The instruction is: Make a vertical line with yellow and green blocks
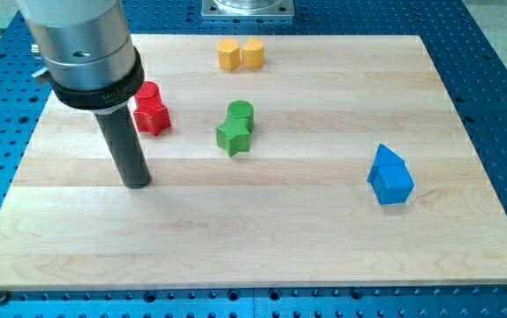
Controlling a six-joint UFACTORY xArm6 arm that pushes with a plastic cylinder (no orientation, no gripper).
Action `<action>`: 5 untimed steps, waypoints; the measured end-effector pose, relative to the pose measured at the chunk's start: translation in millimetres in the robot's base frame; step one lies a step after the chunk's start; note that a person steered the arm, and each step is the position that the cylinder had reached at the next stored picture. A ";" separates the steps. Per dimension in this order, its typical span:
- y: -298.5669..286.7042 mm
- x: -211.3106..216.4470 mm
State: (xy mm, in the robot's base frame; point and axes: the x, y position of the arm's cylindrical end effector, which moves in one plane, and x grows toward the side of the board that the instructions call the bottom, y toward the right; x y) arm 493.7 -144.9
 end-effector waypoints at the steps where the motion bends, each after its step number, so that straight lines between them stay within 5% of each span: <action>1: -1.1 2.6; 2: -10.5 5.0; 4: 88.7 16.7; 5: 122.1 -19.2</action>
State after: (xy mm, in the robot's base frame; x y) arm 474.5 -22.8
